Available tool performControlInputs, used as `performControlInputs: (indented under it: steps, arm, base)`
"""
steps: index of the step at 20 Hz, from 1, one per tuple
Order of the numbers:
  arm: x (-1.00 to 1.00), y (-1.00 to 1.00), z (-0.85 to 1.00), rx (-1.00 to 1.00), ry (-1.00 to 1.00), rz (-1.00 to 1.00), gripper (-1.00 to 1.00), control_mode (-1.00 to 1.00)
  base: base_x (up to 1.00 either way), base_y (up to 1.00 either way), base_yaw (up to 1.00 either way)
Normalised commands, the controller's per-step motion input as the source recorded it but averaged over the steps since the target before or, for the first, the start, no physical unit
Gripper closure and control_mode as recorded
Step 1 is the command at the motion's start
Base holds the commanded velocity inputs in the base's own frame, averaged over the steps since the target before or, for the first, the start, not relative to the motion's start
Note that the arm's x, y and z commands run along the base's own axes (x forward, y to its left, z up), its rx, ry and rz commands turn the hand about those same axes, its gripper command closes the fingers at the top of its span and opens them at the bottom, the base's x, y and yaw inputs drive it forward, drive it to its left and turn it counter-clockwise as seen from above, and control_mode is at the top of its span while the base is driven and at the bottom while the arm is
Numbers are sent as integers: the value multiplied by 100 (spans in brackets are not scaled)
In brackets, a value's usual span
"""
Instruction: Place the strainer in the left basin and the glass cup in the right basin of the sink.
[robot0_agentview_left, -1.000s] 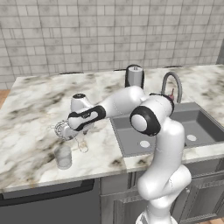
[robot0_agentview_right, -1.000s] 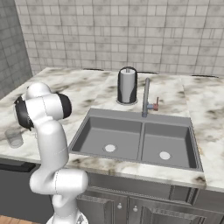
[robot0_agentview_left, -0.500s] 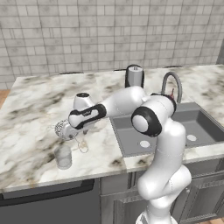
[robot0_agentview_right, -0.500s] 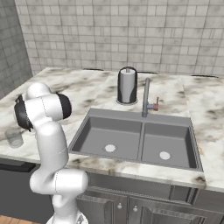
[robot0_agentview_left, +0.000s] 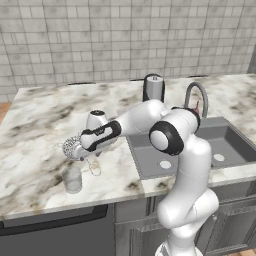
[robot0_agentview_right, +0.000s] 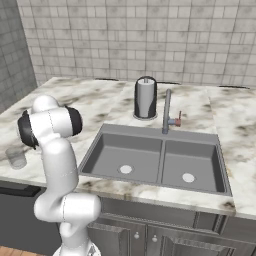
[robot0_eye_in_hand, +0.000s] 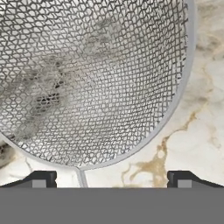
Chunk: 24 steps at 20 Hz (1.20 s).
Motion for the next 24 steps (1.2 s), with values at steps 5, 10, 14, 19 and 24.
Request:
performControlInputs:
  steps: [5,10,14,19,24]
  arm:
    - [8,5,-9,0,2,4,-100,-100]
    - [14,4,-5,2,1,7,-100,-100]
    - [-5,0,1,2,0,9,-100,-100]
    - [-15,0,0,0,0,8,-100,-100]
    - [-3,0,0,0,0,11,-100,-100]
  base:
    - [0,0,0]
    - [0,0,0]
    - [0,0,0]
    - [0,0,0]
    - [0,0,0]
